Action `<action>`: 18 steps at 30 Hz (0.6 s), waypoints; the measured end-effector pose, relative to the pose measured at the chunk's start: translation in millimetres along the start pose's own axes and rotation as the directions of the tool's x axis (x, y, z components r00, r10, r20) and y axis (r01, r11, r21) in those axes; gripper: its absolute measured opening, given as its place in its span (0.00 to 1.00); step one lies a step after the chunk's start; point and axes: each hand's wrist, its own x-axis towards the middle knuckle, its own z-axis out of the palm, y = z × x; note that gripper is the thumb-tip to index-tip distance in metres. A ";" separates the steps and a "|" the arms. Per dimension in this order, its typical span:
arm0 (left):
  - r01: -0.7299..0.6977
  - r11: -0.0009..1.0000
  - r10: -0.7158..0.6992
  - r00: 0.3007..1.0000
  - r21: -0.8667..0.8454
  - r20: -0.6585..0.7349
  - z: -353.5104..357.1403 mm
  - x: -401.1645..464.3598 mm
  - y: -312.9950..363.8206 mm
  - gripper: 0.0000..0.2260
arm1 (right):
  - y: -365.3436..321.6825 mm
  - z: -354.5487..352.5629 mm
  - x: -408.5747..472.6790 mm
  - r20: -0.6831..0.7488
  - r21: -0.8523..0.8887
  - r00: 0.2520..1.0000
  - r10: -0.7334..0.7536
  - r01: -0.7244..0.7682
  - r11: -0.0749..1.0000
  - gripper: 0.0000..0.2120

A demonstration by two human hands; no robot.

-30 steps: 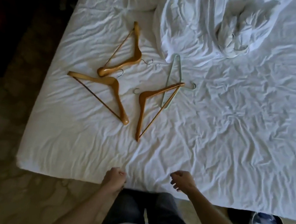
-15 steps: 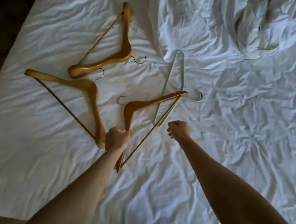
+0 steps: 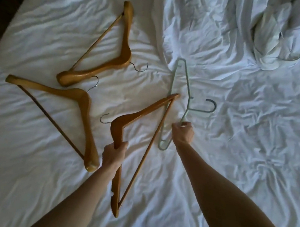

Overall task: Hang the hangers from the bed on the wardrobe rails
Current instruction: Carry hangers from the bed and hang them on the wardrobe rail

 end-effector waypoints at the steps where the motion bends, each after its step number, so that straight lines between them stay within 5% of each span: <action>1: -0.006 1.000 0.006 1.000 -0.021 -0.023 -9.0 -10.8 2.1 0.16 | -0.8 -7.0 -7.3 0.012 0.024 1.000 -0.012 0.011 1.000 0.18; 12: -0.144 0.963 0.159 0.986 -0.227 0.052 -89.2 -138.8 33.3 0.13 | -3.2 -98.4 -179.4 0.043 0.112 0.973 -0.225 0.219 0.969 0.02; 18: -0.185 0.957 0.226 0.958 -0.222 0.175 -111.0 -196.4 25.5 0.20 | -13.9 -132.5 -275.5 0.125 0.118 0.940 -0.319 0.305 0.945 0.13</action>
